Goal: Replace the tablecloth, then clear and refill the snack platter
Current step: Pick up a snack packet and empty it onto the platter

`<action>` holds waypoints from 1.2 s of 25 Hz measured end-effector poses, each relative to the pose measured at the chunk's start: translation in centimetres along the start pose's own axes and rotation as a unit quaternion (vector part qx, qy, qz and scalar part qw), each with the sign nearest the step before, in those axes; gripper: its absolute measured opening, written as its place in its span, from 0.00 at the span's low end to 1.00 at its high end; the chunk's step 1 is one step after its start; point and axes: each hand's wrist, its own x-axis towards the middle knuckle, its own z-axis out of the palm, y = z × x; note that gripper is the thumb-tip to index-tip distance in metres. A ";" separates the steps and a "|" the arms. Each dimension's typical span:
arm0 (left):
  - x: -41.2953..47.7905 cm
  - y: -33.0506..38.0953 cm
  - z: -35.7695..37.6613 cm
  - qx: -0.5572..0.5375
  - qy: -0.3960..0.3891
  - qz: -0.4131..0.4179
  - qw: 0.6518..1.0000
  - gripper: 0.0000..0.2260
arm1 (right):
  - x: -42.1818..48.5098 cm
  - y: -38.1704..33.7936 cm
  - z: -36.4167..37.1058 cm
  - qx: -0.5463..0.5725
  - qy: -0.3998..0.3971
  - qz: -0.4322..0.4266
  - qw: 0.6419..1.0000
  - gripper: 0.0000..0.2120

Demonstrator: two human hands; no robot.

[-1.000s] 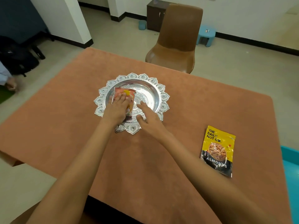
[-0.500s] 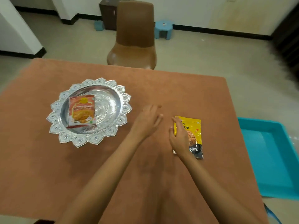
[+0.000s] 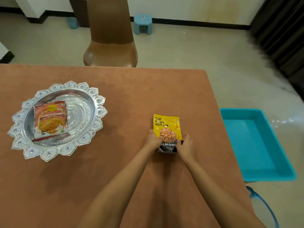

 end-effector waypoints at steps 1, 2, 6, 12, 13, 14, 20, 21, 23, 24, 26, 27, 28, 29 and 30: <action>-0.4 0.3 -1.0 -0.021 0.014 0.014 1.000 0.20 | -0.3 -1.1 0.0 0.056 0.006 0.001 0.998 0.24; -1.1 0.9 -2.4 -0.041 0.043 0.041 0.997 0.19 | -0.9 -2.7 -0.2 0.110 0.023 -0.016 0.994 0.24; -5.1 3.6 -12.3 -0.114 0.244 0.187 0.945 0.17 | -3.1 -12.4 0.4 0.306 0.026 -0.133 0.942 0.22; -8.6 -4.6 -28.4 -0.092 0.532 0.110 0.835 0.15 | -8.2 -25.8 6.6 0.256 -0.113 -0.227 0.933 0.18; -8.6 -6.9 -29.6 -0.030 0.532 0.089 0.841 0.15 | -8.9 -26.7 7.8 0.212 -0.138 -0.233 0.939 0.18; -8.3 -8.9 -30.5 0.042 0.514 0.073 0.854 0.16 | -9.7 -27.3 8.8 0.170 -0.164 -0.237 0.942 0.18; -7.4 -13.5 -31.9 0.282 0.316 0.004 0.906 0.28 | -11.8 -28.0 12.2 -0.124 -0.110 -0.465 0.870 0.26; -7.3 -13.6 -32.1 0.310 0.306 0.000 0.900 0.29 | -11.9 -28.0 12.6 -0.179 -0.132 -0.495 0.840 0.28; -7.1 -13.4 -32.6 0.384 0.296 -0.016 0.874 0.28 | -11.4 -27.9 13.4 -0.268 -0.169 -0.501 0.806 0.30; -7.1 -13.3 -32.9 0.425 0.289 -0.032 0.858 0.28 | -11.0 -27.7 13.8 -0.297 -0.175 -0.491 0.800 0.30; -6.8 -13.1 -33.6 0.473 0.267 -0.062 0.837 0.27 | -10.5 -27.7 14.1 -0.331 -0.168 -0.479 0.795 0.31; -6.7 -13.0 -33.7 0.481 0.260 -0.070 0.835 0.26 | -10.3 -27.8 14.1 -0.338 -0.159 -0.478 0.795 0.32; -6.6 -12.9 -33.6 0.486 0.258 -0.078 0.832 0.26 | -10.2 -27.9 14.1 -0.342 -0.148 -0.476 0.796 0.32; -6.6 -12.8 -33.4 0.489 0.257 -0.085 0.829 0.26 | -10.1 -28.0 14.1 -0.348 -0.139 -0.471 0.799 0.32; -6.6 -12.8 -33.1 0.490 0.258 -0.096 0.827 0.26 | -10.1 -28.0 14.0 -0.355 -0.132 -0.462 0.802 0.33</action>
